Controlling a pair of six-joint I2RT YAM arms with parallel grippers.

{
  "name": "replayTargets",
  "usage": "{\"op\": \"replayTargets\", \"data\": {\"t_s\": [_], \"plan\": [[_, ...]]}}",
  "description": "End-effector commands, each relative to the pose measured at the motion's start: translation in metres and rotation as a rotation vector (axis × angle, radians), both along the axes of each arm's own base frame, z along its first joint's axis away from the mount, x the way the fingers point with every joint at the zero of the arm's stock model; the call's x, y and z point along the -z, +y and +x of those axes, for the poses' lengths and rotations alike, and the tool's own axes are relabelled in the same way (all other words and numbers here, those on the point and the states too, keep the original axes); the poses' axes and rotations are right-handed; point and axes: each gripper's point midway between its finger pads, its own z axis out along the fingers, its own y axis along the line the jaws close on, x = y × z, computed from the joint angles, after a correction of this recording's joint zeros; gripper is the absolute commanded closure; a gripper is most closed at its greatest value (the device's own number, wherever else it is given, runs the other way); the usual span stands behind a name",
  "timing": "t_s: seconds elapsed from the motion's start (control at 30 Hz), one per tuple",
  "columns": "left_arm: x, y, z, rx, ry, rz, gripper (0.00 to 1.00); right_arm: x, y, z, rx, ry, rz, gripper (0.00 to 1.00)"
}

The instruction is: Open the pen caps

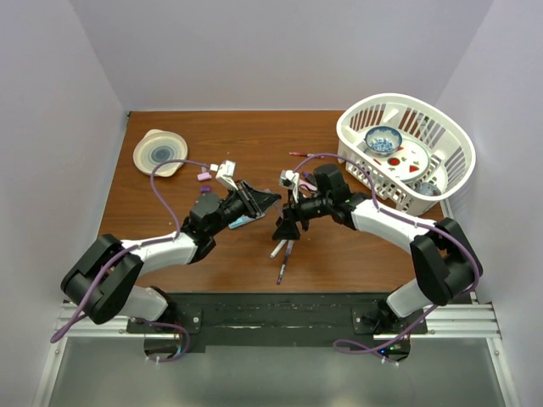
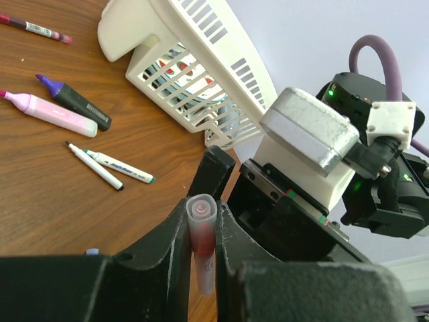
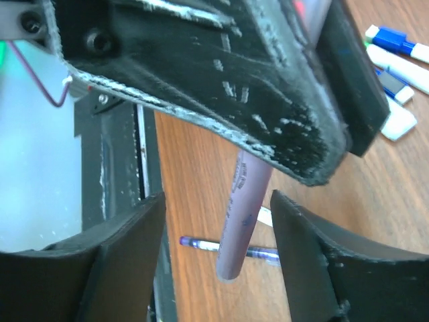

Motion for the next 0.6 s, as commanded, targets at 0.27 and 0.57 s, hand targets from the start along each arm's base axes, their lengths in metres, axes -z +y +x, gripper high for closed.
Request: {"op": "replayTargets", "data": {"t_s": [0.27, 0.57], "plan": [[-0.013, -0.015, -0.007, 0.11, -0.058, -0.046, 1.0, -0.052, -0.018, 0.026, 0.074, -0.064, 0.139, 0.29], [-0.02, -0.027, -0.007, 0.144, -0.067, -0.068, 1.0, -0.037, -0.007, 0.026, 0.112, 0.023, 0.137, 0.46]]}}
